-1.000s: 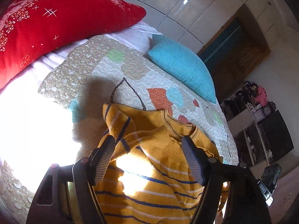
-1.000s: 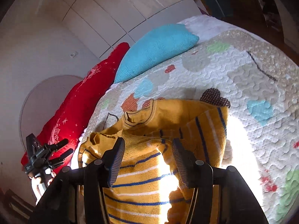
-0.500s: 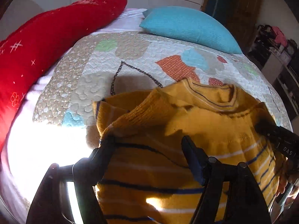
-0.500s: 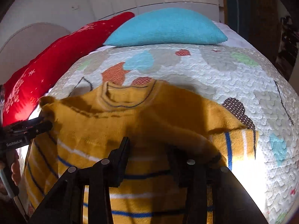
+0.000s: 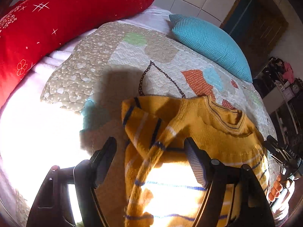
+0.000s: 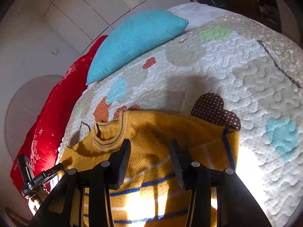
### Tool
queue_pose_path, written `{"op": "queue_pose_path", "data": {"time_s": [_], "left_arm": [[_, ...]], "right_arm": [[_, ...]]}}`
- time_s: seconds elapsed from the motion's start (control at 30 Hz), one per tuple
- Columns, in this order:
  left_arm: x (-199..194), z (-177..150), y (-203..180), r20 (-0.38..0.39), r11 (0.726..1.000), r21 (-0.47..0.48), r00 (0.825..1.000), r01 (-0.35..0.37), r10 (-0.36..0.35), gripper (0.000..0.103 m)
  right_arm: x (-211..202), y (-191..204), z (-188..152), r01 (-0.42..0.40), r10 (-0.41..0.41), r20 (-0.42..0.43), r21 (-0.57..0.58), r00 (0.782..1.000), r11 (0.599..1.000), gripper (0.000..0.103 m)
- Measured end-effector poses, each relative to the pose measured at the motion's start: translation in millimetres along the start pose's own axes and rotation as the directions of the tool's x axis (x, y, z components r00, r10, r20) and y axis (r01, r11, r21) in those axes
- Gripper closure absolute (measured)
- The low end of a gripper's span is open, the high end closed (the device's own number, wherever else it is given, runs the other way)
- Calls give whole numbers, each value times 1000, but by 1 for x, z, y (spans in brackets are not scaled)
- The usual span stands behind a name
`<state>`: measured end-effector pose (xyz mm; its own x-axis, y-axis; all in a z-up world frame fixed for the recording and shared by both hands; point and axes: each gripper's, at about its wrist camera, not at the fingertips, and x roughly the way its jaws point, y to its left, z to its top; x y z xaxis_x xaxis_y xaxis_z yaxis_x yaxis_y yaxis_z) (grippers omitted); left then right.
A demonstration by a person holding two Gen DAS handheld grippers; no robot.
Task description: Fold small clothes
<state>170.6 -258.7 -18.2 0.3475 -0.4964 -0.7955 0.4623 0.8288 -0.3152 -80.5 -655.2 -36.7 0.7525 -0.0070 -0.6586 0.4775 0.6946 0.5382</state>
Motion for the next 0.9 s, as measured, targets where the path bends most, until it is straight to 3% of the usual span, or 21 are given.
{"op": "queue_pose_path", "data": {"time_s": [0.1,0.23,0.4,0.43,0.47,0.5,0.53,0.57,0.63,0.7,0.73,0.83,0.87,0.9], "left_arm": [[-28,-27,13,4,999,1,999,47,-47,22],[-46,-68,28,-23,993,16,993,114,-113,17],[-35,-103,17,-98,988,92,989,123,-114,16],[-29,-106,10,-114,989,112,990,99,-86,22],[-25,-107,3,-118,989,149,993,21,-4,33],[-21,-105,-3,-119,980,190,990,-53,77,62],[-22,-101,-5,-131,977,201,987,-63,90,84],[-25,-94,-4,-144,980,187,984,-73,101,92],[-36,-82,-1,-111,971,186,979,-148,170,96],[-45,-78,6,-51,946,215,965,-242,259,98],[-47,-79,10,-48,948,208,966,-240,255,98],[-58,-93,27,-76,983,124,987,-132,142,94],[-62,-100,28,-73,984,120,987,-134,143,90],[-67,-108,27,-58,982,123,987,-144,152,77]], "right_arm": [[-49,-6,-17,-27,28,21,-23,999,999,44],[-93,-19,-65,-10,8,-17,-74,1000,997,38],[-89,-37,-124,-31,29,-88,-20,996,999,40],[-84,-35,-130,-38,36,-94,-21,995,999,63],[-78,-35,-134,-57,55,-111,-15,992,998,83],[-74,-35,-134,-67,67,-118,4,991,998,84],[-75,-36,-131,-60,62,-109,19,992,998,90],[-77,-37,-127,-39,41,-113,23,993,999,92],[-87,-42,-118,43,-43,-90,2,995,999,95],[-94,-50,-114,105,-106,-77,-14,991,994,95],[-95,-53,-114,116,-117,-89,-17,989,993,94],[-97,-47,-122,149,-155,-90,-74,984,986,90],[-100,-43,-123,164,-172,-80,-91,982,982,85],[-104,-39,-124,178,-185,-64,-101,981,979,85]]}}
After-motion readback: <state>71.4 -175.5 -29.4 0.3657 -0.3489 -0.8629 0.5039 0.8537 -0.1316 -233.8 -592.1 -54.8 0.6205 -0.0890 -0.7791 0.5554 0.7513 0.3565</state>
